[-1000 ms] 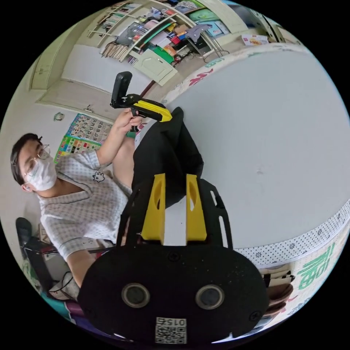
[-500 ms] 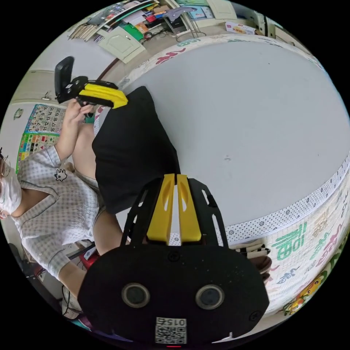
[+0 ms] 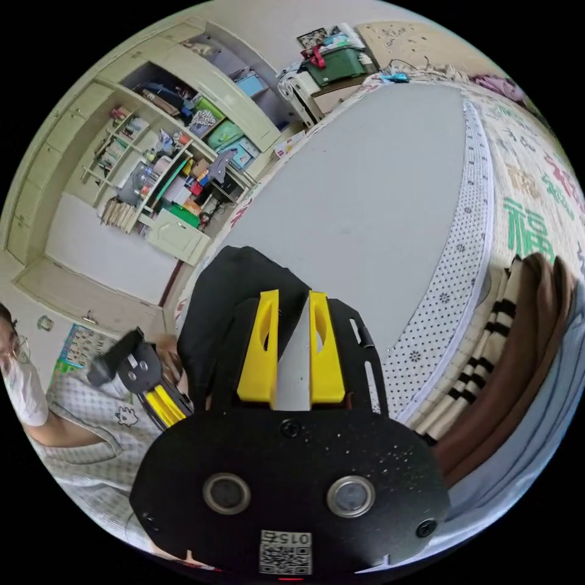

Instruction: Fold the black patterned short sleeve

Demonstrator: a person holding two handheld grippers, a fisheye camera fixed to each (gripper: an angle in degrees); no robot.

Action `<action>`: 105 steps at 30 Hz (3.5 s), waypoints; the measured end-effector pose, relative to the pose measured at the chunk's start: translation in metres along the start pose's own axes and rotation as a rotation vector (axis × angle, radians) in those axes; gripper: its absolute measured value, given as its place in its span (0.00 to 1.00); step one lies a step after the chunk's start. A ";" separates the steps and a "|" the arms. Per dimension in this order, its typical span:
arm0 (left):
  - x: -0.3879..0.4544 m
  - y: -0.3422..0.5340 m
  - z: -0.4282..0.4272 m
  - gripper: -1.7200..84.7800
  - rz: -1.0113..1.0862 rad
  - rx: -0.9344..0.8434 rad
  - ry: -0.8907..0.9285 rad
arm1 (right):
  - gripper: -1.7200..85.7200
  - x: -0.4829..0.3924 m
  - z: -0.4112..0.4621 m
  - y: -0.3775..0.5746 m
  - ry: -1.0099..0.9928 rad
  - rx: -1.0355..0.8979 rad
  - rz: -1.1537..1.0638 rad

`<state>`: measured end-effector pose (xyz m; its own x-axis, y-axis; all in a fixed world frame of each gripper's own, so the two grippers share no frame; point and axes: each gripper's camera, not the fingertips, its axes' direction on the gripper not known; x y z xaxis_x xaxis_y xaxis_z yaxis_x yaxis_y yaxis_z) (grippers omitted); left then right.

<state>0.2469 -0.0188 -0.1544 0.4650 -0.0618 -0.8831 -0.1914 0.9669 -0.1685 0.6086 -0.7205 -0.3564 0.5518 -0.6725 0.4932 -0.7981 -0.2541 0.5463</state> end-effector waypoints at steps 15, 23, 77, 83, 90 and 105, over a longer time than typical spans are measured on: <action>0.031 0.004 0.063 0.03 0.167 -0.193 -0.324 | 0.02 -0.035 -0.004 0.002 0.058 -0.036 -0.059; -0.014 0.011 -0.028 0.03 0.138 0.011 -0.049 | 0.05 -0.038 -0.042 0.029 0.029 0.104 -0.008; -0.010 0.151 -0.167 0.04 -0.329 0.995 -0.429 | 0.02 -0.208 -0.130 0.434 -0.141 0.649 -0.404; 0.062 0.051 -0.121 0.04 -0.082 0.983 -0.438 | 0.02 -0.260 -0.193 0.543 0.177 0.843 -0.468; 0.063 -0.104 -0.016 0.03 0.076 0.886 -0.271 | 0.02 -0.282 -0.235 0.644 0.808 0.859 -0.324; -0.040 -0.429 0.227 0.04 0.164 0.743 -0.041 | 0.03 -0.139 -0.292 0.681 1.568 0.637 0.114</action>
<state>0.5066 -0.3748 0.0527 0.5154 0.0925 -0.8520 0.3646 0.8760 0.3157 0.0592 -0.5964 0.1446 -0.1315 0.4791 0.8679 -0.5961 -0.7377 0.3169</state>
